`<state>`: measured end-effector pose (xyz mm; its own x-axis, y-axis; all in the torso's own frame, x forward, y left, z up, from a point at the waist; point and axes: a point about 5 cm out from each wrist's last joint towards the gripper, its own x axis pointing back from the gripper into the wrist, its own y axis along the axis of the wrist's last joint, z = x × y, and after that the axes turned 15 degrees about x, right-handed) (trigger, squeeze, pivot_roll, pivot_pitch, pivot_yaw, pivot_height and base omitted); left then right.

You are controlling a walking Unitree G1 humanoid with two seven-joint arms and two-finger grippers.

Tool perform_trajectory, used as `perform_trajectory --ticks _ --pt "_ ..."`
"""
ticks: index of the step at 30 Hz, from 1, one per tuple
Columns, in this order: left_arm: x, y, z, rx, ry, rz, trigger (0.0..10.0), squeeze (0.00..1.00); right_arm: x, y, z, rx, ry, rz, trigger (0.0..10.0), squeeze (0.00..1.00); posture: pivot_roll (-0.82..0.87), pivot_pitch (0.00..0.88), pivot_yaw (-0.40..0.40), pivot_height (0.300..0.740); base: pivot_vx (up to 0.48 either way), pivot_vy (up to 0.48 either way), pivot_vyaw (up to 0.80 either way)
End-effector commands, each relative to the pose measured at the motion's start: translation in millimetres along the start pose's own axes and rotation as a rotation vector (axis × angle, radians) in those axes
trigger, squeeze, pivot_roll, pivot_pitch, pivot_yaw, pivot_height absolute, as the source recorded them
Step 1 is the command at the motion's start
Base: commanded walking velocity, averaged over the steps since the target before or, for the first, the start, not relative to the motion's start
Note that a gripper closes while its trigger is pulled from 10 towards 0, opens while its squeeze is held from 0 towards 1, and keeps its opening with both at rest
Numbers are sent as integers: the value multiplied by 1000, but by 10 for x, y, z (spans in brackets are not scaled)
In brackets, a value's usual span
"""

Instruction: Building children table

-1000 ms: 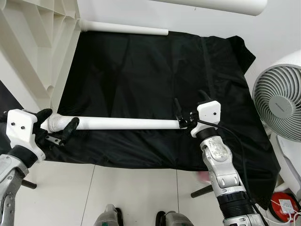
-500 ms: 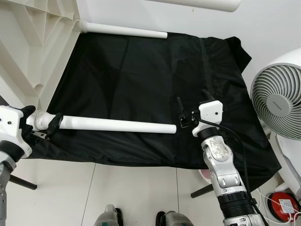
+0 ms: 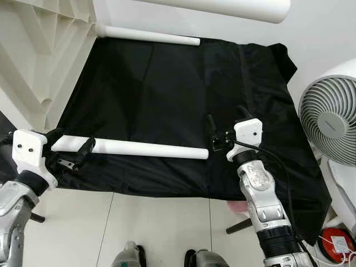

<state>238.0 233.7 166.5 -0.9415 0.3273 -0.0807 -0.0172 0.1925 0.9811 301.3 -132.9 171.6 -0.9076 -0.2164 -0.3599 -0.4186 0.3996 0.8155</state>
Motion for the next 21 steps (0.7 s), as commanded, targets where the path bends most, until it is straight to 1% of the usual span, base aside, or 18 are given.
perform_trajectory --ticks 1,4,5,6,9,10,11,15,19,21 --pt "-6 -70 -34 15 32 -10 10000 0 57 -46 -4 -8 -21 21 10000 0 -5 145 -4 740 0 0 0" --pt "-11 -73 -34 14 51 -27 10000 0 68 -49 -11 -11 -29 24 10000 0 -5 145 -4 740 0 0 0" --pt "-28 -72 -37 10 80 -46 10000 0 85 -59 -23 -19 -45 34 10000 0 -4 150 -1 740 0 0 0" --pt "-81 -63 -32 7 176 -87 10000 0 112 -89 -48 -24 -91 68 10000 0 -4 150 2 740 0 0 0" --pt "-81 -63 -32 7 176 -87 10000 0 112 -89 -48 -24 -91 68 10000 0 -4 150 2 740 0 0 0" --pt "-101 -56 -20 4 225 -107 10000 0 117 -99 -57 -18 -109 82 10000 0 -4 150 2 740 0 0 0" --pt "-130 -68 -9 -10 267 -102 10000 0 107 -116 -60 -6 -129 108 10000 0 -4 149 7 740 0 0 0" --pt "-171 -79 2 -28 307 -95 10000 0 85 -122 -54 -7 -154 136 10000 0 -9 148 10 740 0 0 0" --pt "-192 -83 -4 -22 310 -98 10000 0 78 -116 -51 -6 -171 143 10000 0 -17 147 16 740 0 0 0" --pt "-230 -60 -5 -31 343 -130 10000 0 96 -98 -42 -57 -162 125 10000 0 -19 135 21 740 0 0 0"
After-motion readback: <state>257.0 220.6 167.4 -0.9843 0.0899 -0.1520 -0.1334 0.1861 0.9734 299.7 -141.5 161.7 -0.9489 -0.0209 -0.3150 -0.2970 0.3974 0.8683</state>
